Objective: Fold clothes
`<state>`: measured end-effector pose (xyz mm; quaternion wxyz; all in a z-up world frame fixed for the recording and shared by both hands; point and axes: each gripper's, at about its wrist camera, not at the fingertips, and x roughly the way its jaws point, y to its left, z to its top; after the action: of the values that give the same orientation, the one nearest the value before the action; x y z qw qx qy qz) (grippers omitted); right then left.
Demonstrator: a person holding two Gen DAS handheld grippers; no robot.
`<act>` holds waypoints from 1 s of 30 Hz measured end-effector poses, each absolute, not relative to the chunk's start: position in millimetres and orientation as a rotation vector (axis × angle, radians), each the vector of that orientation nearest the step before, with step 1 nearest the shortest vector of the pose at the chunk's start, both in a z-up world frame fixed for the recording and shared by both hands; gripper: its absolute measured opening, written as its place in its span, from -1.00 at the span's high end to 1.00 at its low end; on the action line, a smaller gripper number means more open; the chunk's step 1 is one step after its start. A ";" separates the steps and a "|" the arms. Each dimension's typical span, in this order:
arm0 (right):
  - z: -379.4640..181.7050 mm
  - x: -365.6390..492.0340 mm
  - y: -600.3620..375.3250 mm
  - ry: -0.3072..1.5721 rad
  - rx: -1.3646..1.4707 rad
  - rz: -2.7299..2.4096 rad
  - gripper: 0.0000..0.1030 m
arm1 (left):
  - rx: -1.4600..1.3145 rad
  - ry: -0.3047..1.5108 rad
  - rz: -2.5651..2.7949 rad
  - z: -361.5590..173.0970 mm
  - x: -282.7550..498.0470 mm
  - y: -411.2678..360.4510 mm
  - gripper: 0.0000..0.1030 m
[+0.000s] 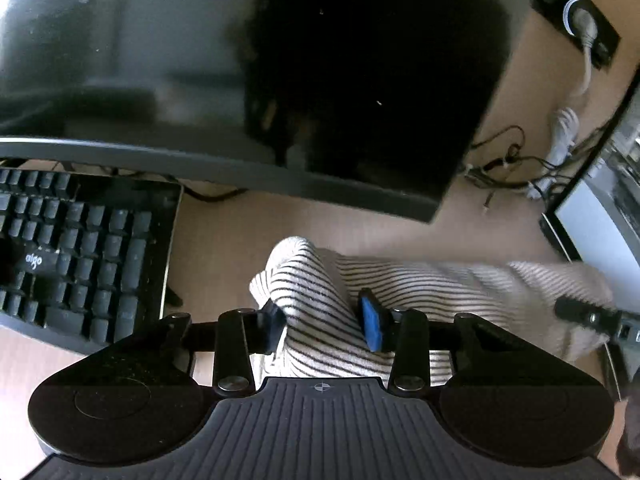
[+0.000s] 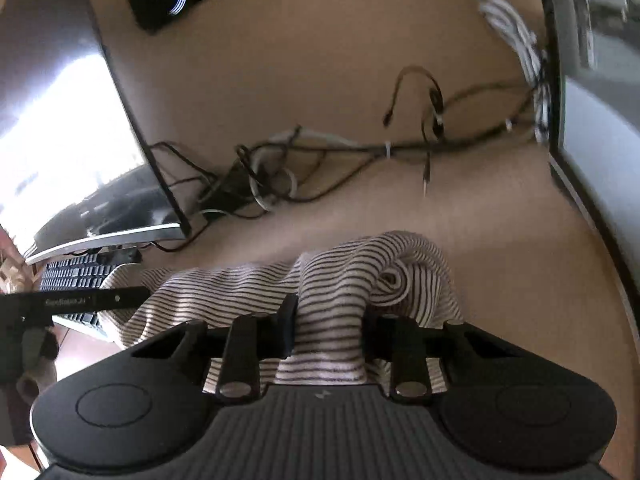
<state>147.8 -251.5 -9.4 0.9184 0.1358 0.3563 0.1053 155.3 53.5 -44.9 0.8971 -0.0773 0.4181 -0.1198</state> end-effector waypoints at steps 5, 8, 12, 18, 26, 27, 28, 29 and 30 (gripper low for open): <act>-22.9 126.7 -268.1 0.748 0.243 0.183 0.47 | -0.151 0.866 -0.290 -50.5 127.8 52.1 0.14; -44.5 114.5 -277.3 0.782 0.203 0.157 0.29 | -0.146 0.866 -0.316 -53.8 111.3 51.3 0.10; -50.7 115.4 -281.6 0.773 0.187 0.133 0.12 | -0.122 0.834 -0.296 -35.1 101.6 53.1 0.14; -50.8 112.6 -271.4 0.776 0.162 0.110 0.12 | -0.138 0.686 -0.333 13.0 93.1 55.2 -0.05; -56.1 102.5 -260.5 0.778 0.191 0.064 0.12 | -0.113 0.852 -0.340 -53.8 120.1 33.2 -0.05; -56.8 100.4 -259.8 0.781 0.191 0.063 0.12 | -0.117 0.850 -0.337 -53.8 122.2 33.5 -0.06; -57.5 98.3 -259.0 0.782 0.186 0.062 0.12 | -0.115 0.848 -0.339 -54.0 125.5 33.1 -0.07; -57.5 97.5 -257.9 0.779 0.179 0.060 0.12 | -0.105 0.844 -0.340 -55.0 127.6 32.5 -0.07; -57.4 96.7 -256.9 0.777 0.172 0.059 0.12 | -0.095 0.839 -0.341 -56.0 129.6 32.0 -0.07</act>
<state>96.7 -256.9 -57.4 0.9215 0.0837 0.3782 0.0286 129.6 32.0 -56.0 0.8981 -0.0459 0.4050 -0.1648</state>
